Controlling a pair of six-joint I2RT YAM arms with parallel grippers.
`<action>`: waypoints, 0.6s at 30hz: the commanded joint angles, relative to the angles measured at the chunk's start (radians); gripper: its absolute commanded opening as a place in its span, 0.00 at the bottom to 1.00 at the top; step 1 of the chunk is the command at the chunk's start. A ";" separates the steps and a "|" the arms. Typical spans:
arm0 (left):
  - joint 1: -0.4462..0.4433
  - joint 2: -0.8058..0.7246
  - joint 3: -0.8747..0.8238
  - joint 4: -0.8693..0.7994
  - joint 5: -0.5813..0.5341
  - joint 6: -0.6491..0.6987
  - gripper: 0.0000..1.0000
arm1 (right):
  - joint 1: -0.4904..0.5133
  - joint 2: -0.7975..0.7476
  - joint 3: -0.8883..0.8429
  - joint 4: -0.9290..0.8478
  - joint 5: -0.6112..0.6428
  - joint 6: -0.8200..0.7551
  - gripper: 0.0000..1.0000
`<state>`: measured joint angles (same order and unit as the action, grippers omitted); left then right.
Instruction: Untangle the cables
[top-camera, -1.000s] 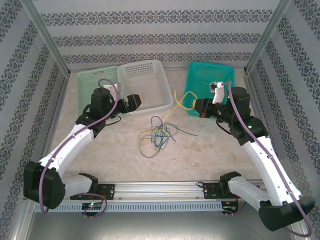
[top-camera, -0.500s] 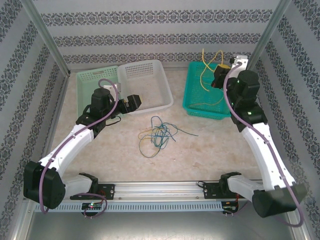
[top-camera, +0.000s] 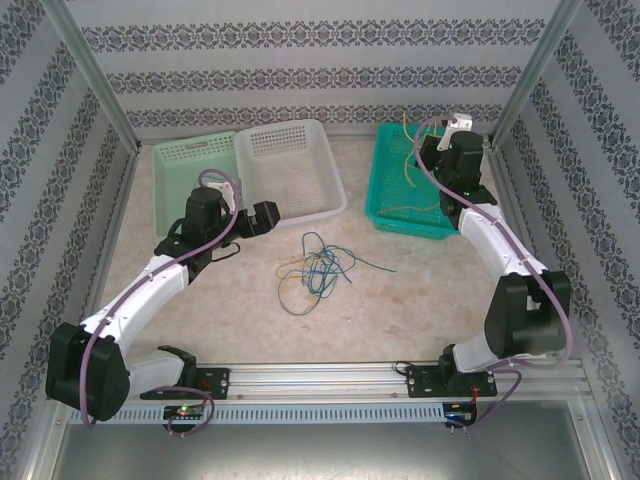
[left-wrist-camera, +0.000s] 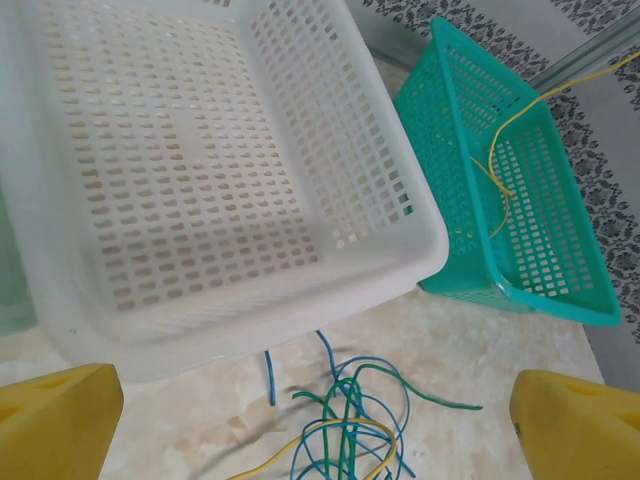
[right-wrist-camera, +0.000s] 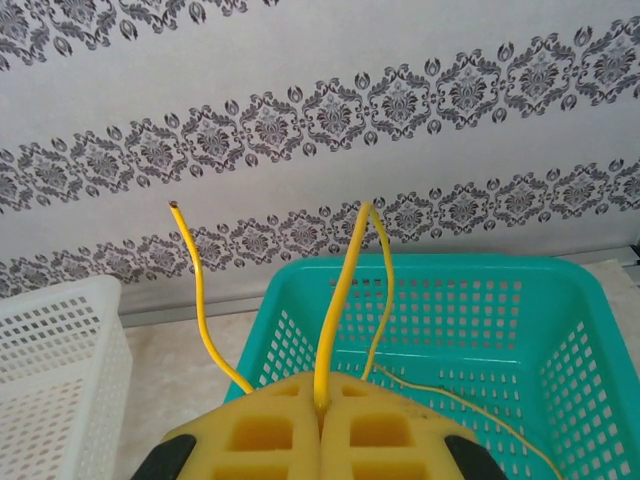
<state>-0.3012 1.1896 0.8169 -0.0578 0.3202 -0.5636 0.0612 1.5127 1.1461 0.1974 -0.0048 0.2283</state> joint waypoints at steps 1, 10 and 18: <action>-0.009 -0.042 -0.010 0.000 -0.028 0.030 1.00 | -0.005 0.034 0.001 0.035 -0.047 -0.007 0.00; -0.008 -0.022 -0.020 -0.012 -0.011 0.034 1.00 | -0.035 0.098 -0.020 -0.394 -0.222 0.026 0.00; -0.009 0.033 -0.091 -0.045 0.107 0.071 0.96 | -0.061 0.188 0.043 -0.690 -0.356 -0.019 0.33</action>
<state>-0.3012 1.2098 0.7612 -0.0666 0.3592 -0.5385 -0.0044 1.7069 1.1580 -0.3534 -0.2974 0.2226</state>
